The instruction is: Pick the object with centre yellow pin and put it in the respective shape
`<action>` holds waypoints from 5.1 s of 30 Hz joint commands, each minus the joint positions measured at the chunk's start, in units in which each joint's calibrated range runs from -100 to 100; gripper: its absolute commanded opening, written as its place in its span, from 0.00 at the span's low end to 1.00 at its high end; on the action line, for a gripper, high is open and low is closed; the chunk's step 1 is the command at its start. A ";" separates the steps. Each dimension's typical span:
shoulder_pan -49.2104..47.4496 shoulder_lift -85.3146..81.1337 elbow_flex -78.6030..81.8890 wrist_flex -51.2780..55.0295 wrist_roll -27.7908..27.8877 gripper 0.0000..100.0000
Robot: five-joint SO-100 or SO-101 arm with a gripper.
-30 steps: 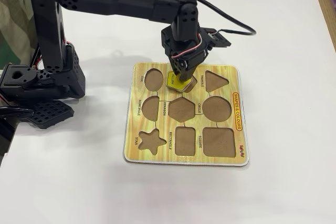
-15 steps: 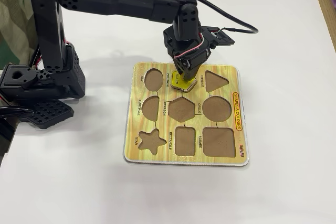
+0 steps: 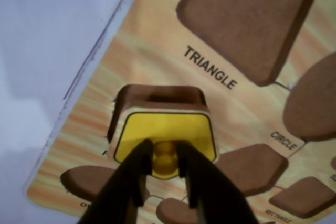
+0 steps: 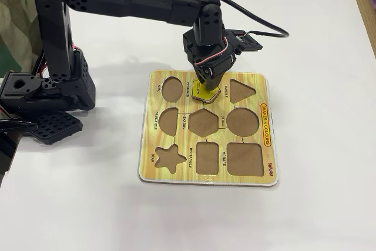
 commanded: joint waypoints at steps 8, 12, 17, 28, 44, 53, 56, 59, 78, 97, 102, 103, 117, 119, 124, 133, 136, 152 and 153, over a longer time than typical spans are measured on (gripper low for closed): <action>0.03 0.91 -1.71 -0.62 -0.05 0.02; -0.07 0.99 -1.71 -2.35 0.21 0.02; -0.07 0.99 -1.71 -2.53 0.26 0.02; -0.17 1.07 -1.62 -4.60 0.47 0.02; -0.17 1.16 -1.62 -4.51 0.47 0.02; -0.27 0.91 -1.35 -4.51 0.42 0.24; -0.27 0.32 -1.62 -4.51 0.00 0.24; -0.36 -0.35 -1.71 -4.51 -0.16 0.24; -0.17 -16.58 -0.72 -4.60 -0.21 0.25; 0.03 -32.98 8.36 -4.60 -0.26 0.25; 0.22 -38.42 15.02 -4.60 -5.13 0.24; 0.22 -39.34 16.37 -4.60 -6.43 0.24; 0.22 -54.91 33.09 -4.60 -13.23 0.24; 0.22 -57.42 34.89 -4.60 -13.23 0.24; 0.22 -65.37 40.47 -4.60 -13.23 0.24; 0.71 -79.09 50.09 -4.60 -13.29 0.25; 0.71 -83.19 53.51 -4.60 -15.22 0.24; 0.71 -110.31 75.45 -4.60 -22.81 0.24; 0.71 -111.56 76.98 -4.60 -22.81 0.24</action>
